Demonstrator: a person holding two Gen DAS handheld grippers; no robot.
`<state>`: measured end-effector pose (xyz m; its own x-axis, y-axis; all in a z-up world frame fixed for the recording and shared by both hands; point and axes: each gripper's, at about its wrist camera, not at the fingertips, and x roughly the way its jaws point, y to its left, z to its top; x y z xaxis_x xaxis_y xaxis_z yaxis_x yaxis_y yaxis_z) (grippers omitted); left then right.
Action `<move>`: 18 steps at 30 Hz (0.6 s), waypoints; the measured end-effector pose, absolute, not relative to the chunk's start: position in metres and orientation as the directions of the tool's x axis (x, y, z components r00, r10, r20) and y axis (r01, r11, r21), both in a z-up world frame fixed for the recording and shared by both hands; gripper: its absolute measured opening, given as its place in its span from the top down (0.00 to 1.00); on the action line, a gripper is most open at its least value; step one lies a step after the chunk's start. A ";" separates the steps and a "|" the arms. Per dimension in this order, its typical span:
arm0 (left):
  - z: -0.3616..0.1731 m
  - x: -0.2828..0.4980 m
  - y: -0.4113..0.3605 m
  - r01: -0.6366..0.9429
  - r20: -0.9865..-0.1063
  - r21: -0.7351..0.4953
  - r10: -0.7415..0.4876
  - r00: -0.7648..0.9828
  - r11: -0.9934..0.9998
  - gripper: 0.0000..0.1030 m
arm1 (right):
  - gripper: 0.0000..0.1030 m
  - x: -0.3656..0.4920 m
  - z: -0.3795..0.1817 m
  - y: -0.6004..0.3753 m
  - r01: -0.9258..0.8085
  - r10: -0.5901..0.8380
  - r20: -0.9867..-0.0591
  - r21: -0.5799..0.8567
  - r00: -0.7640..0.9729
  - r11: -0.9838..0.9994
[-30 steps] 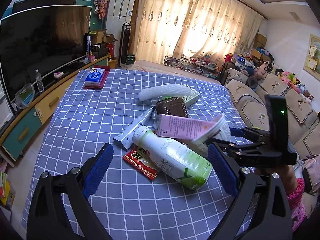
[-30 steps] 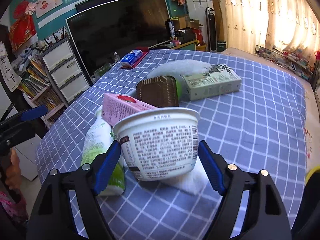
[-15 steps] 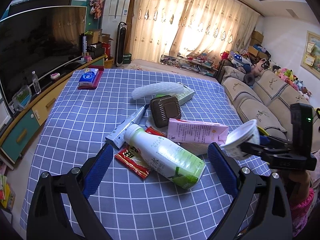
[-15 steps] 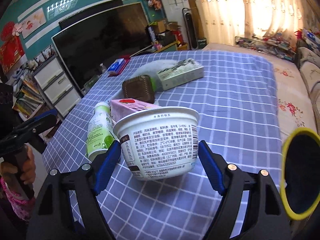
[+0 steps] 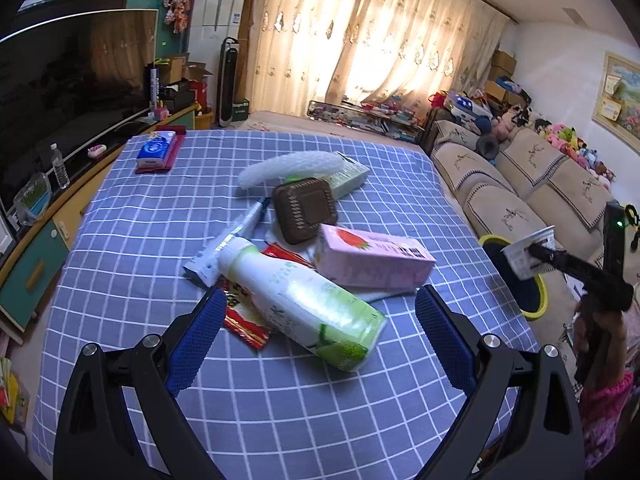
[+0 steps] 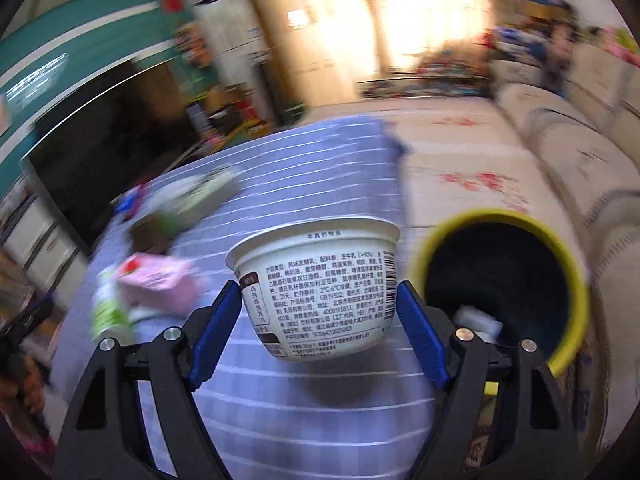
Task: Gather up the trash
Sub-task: 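Carry the yogurt cup over the bin and open the right gripper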
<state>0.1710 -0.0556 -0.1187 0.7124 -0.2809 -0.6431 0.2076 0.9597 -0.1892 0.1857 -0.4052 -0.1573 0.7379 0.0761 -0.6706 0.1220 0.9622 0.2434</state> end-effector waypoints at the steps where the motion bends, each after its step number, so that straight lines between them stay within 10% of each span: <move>1: -0.121 0.172 -0.059 0.214 -0.648 -0.189 -0.286 0.706 0.958 0.09 | 0.27 0.186 -0.161 -0.417 0.166 0.039 -0.679 0.235 0.733 0.958; 18: -0.154 0.196 -0.092 0.189 -0.731 -0.169 -0.252 0.635 0.967 0.09 | 0.27 0.213 -0.247 -0.507 0.492 -0.240 -0.810 0.068 0.535 0.868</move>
<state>0.1960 -0.0923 -0.1543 0.6347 -0.2517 -0.7306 0.1892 0.9673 -0.1689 0.2134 -0.5070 -0.2465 0.5351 -0.2403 -0.8099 0.4920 0.8680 0.0676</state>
